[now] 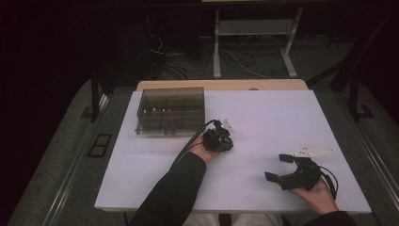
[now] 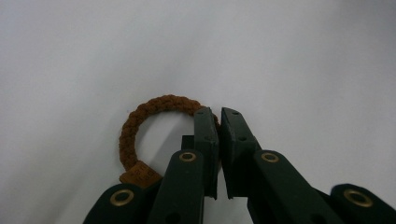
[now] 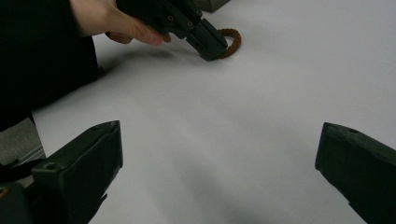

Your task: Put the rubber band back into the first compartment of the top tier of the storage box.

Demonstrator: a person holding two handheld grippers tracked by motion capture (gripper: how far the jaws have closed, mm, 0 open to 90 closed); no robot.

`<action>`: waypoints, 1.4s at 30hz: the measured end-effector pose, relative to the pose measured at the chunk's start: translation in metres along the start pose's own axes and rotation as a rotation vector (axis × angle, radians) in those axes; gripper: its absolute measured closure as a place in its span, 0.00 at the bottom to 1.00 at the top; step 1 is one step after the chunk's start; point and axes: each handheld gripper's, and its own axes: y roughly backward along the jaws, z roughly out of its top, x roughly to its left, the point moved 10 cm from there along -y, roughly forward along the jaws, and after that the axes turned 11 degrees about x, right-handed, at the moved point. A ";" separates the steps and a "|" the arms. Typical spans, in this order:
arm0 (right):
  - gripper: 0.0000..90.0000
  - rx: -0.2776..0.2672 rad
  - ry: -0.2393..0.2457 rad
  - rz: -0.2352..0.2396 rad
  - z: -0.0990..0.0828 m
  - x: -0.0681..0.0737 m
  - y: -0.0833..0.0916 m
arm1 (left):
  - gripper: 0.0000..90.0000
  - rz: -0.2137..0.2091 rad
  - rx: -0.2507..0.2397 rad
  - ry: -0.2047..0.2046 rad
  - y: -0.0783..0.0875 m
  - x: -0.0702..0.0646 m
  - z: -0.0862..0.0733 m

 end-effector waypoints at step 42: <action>0.00 -0.022 -0.014 -0.003 0.003 -0.003 0.000 | 0.95 -0.152 -0.110 -0.036 0.063 -0.018 0.016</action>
